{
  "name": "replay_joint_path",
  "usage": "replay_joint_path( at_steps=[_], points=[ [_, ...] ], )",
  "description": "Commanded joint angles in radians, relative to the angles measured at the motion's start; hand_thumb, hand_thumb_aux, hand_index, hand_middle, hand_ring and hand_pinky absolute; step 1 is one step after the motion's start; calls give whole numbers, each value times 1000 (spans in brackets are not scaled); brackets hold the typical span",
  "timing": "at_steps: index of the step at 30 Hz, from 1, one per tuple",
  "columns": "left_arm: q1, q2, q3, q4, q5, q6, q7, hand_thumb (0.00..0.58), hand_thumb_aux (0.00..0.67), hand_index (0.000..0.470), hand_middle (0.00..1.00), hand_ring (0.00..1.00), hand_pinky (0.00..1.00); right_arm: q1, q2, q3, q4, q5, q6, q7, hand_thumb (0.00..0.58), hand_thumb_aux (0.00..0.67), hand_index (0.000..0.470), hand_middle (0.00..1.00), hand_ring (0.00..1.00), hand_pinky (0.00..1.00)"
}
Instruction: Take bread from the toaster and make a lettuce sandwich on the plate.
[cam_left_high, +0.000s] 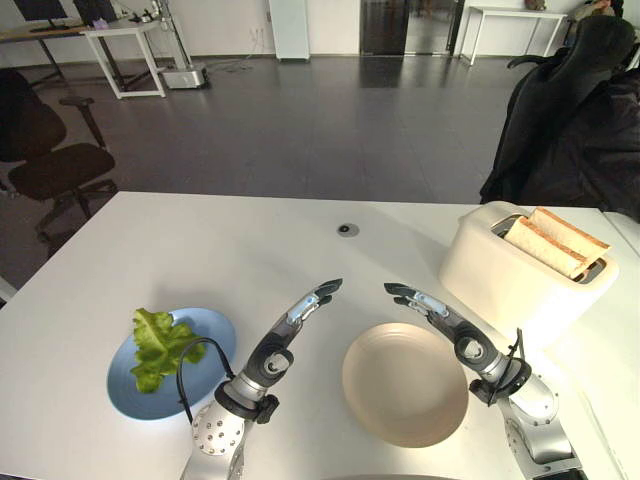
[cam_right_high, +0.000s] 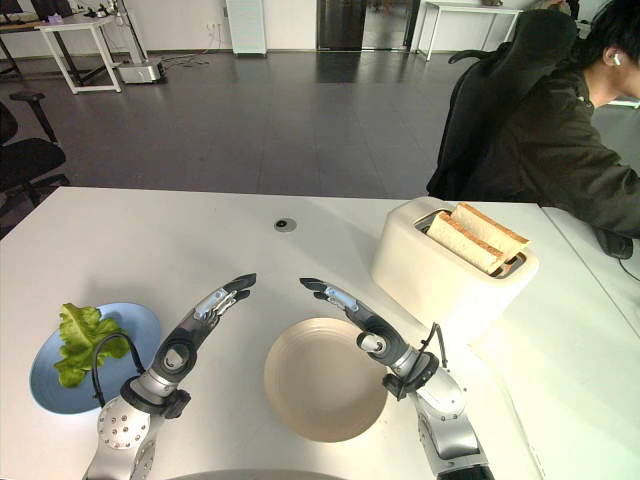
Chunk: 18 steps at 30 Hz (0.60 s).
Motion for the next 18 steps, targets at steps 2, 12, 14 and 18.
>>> replay_joint_path(
  at_steps=[2,12,14,18],
  points=[
    [-3,4,-1,4,15,13,0,0,0,0,0,0,0,-12,-1,-7,-6,5,9,-1,0,0,0,0,0,0],
    [-4,3,0,6,17,14,2,0,0,0,0,0,0,-14,-1,-7,-3,5,11,0,0,0,0,0,0,0],
    [-4,2,0,6,18,14,3,0,0,0,0,0,0,-14,-1,-7,-3,5,11,0,0,0,0,0,0,0],
    [-2,1,-1,3,21,17,5,0,0,0,0,0,0,-13,-2,-9,-4,7,11,0,0,0,0,0,0,0]
  ],
)
